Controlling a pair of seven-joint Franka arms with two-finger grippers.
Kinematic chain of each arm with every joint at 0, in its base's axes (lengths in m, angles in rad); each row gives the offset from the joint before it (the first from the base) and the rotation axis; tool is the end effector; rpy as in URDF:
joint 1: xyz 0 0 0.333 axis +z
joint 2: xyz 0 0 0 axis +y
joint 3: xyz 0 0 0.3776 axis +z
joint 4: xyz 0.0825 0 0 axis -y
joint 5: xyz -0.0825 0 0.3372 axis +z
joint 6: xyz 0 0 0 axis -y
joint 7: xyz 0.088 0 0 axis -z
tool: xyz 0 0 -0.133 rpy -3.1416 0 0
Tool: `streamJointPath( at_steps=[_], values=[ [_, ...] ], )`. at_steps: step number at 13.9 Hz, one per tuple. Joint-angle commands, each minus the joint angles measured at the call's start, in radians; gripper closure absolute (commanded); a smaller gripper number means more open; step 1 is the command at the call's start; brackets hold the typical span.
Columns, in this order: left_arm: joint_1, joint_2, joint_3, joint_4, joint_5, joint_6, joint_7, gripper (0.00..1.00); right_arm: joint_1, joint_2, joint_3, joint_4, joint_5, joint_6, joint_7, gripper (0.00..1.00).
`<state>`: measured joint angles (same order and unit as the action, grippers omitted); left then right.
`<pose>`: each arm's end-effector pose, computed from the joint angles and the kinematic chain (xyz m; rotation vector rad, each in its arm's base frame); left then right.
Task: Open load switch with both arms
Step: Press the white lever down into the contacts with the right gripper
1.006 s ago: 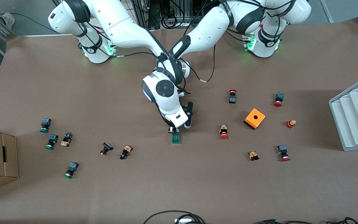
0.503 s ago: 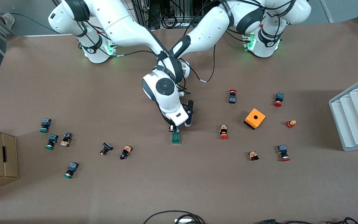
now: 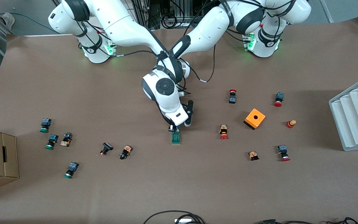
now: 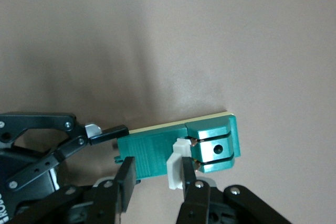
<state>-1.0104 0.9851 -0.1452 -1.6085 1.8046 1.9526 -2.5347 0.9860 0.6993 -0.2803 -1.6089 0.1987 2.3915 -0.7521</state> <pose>0.3761 -0.5862 0.1213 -2.5062 -0.0766 -1.8152 0.5126 0.4932 0.2920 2.3797 1.9894 0.1779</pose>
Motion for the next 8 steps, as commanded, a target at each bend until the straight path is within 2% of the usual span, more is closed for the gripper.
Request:
streamJointPath(
  at_steps=[1, 8],
  values=[
    [0.007, 0.044, 0.01, 0.022, 0.004, 0.026, -0.013, 0.48, 0.008, -0.02, 0.0, -0.04, 0.014, 0.0, 0.007, 0.57],
    [0.007, 0.044, 0.01, 0.022, 0.004, 0.026, -0.013, 0.48, 0.01, -0.014, 0.0, -0.04, 0.014, 0.005, 0.007, 0.57]
  ],
)
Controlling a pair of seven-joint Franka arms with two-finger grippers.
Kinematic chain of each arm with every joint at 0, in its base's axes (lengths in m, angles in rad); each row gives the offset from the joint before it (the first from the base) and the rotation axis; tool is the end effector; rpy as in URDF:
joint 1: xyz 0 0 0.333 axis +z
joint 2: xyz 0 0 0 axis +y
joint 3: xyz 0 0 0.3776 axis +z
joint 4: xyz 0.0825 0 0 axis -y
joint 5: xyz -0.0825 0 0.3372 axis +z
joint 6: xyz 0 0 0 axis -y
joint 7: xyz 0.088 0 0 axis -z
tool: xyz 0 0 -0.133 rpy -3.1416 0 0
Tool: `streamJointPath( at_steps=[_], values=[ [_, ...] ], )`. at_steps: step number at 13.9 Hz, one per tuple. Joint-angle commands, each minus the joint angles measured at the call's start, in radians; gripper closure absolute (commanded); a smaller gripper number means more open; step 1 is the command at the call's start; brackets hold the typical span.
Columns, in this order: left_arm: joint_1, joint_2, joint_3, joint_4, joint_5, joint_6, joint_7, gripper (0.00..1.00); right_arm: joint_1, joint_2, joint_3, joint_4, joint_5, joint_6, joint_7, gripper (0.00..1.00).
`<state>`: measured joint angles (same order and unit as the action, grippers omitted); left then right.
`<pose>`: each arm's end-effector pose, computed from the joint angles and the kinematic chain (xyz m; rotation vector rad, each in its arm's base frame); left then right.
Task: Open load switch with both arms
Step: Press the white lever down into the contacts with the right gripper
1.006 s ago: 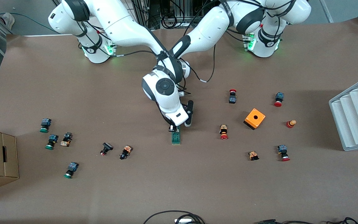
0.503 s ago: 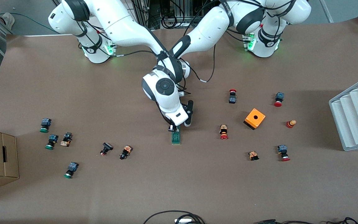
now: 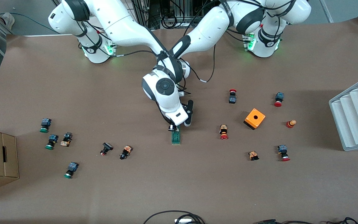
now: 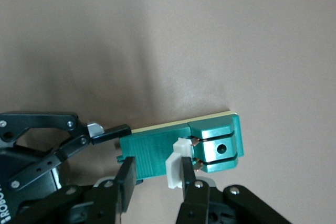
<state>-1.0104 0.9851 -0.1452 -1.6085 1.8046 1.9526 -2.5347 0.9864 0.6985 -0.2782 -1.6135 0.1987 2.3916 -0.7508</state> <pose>0.3761 -0.5862 0.1213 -2.5062 -0.0766 -1.8152 0.5109 0.4931 0.2905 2.3811 1.9904 0.1718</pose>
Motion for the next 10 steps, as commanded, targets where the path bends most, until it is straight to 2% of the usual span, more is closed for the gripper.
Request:
streamJointPath(
  at_steps=[1, 10],
  values=[
    [0.007, 0.044, 0.01, 0.022, 0.004, 0.026, -0.013, 0.48, 0.009, -0.011, -0.003, -0.036, 0.014, 0.006, 0.005, 0.57],
    [0.007, 0.043, 0.01, 0.024, 0.004, 0.026, -0.012, 0.48, 0.012, -0.002, -0.003, -0.036, 0.014, 0.011, 0.013, 0.57]
  ],
)
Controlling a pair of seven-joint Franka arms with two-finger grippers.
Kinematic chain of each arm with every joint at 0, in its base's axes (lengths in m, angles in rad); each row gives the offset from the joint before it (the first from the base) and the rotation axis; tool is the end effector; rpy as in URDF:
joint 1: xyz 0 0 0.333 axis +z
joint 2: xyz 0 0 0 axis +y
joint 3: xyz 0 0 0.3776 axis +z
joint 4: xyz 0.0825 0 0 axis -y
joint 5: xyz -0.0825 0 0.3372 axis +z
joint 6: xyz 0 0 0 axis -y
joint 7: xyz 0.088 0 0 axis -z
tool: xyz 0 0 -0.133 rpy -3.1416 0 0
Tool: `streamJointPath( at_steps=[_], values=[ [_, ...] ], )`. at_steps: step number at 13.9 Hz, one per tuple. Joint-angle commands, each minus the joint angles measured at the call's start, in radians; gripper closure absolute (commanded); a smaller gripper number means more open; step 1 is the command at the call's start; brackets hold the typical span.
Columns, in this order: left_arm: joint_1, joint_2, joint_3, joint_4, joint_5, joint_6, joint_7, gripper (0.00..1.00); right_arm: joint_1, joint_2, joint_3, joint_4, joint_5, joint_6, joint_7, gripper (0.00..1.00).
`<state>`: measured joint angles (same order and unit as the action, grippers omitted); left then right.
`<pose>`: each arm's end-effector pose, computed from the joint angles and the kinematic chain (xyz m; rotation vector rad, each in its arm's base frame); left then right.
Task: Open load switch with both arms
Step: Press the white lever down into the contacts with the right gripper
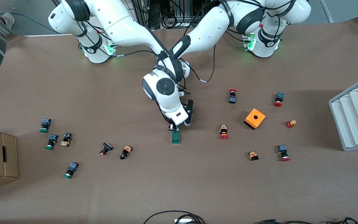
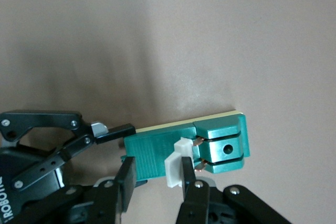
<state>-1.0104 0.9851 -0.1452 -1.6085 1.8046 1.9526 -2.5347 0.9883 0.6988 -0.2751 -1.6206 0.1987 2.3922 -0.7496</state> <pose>0.3761 -0.5862 0.1213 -2.5062 -0.0766 -1.8152 0.5076 0.4936 0.2872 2.3808 1.9940 0.1608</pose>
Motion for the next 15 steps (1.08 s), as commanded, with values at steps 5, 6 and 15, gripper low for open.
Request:
streamJointPath(
  at_steps=[5, 6, 15],
  values=[
    [0.007, 0.043, 0.01, 0.024, 0.004, 0.026, -0.012, 0.48, 0.015, -0.002, -0.006, -0.036, 0.014, 0.01, 0.064, 0.57],
    [0.007, 0.043, 0.01, 0.024, 0.004, 0.026, -0.012, 0.48, 0.016, 0.001, -0.006, -0.038, 0.014, 0.013, 0.073, 0.57],
    [0.007, 0.043, 0.01, 0.024, 0.004, 0.026, -0.012, 0.48, 0.02, 0.007, -0.004, -0.039, 0.014, 0.018, 0.088, 0.57]
  ],
)
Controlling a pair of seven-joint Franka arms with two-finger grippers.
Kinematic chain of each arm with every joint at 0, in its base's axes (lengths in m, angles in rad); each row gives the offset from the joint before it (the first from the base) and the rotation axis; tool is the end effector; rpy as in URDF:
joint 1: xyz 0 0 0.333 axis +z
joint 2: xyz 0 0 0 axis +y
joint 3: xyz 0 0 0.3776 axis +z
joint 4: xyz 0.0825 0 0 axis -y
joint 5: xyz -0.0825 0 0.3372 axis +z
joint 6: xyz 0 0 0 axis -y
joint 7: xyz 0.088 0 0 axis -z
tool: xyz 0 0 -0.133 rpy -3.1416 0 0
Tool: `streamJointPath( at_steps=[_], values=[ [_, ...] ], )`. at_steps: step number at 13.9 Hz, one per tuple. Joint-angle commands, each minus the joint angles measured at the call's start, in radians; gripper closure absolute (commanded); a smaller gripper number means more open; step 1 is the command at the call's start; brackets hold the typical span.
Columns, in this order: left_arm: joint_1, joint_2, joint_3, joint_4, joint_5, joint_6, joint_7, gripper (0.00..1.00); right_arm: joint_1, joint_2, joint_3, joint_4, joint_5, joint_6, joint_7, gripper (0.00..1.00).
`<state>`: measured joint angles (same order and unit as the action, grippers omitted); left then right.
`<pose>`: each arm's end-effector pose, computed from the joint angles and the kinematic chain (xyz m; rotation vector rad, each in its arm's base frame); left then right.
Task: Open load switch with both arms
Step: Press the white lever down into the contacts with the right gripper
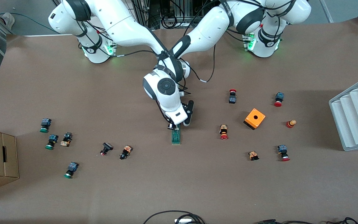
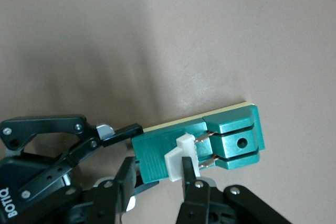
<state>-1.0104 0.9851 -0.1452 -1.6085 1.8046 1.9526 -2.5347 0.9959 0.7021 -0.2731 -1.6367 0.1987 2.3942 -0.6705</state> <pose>0.3761 -0.5862 0.1213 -2.5062 -0.0766 -1.8152 0.5006 0.4942 0.2785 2.4544 1.9089 0.1360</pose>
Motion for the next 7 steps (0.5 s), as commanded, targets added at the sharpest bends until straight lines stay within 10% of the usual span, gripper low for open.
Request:
streamJointPath(
  at_steps=[1, 7],
  values=[
    [0.007, 0.043, 0.01, 0.024, 0.004, 0.026, -0.012, 0.48, 0.013, 0.007, -0.006, -0.023, 0.014, 0.022, 0.009, 0.57],
    [0.007, 0.043, 0.01, 0.024, 0.004, 0.026, -0.012, 0.48, 0.017, 0.014, -0.006, -0.023, 0.016, 0.031, 0.011, 0.57]
  ],
)
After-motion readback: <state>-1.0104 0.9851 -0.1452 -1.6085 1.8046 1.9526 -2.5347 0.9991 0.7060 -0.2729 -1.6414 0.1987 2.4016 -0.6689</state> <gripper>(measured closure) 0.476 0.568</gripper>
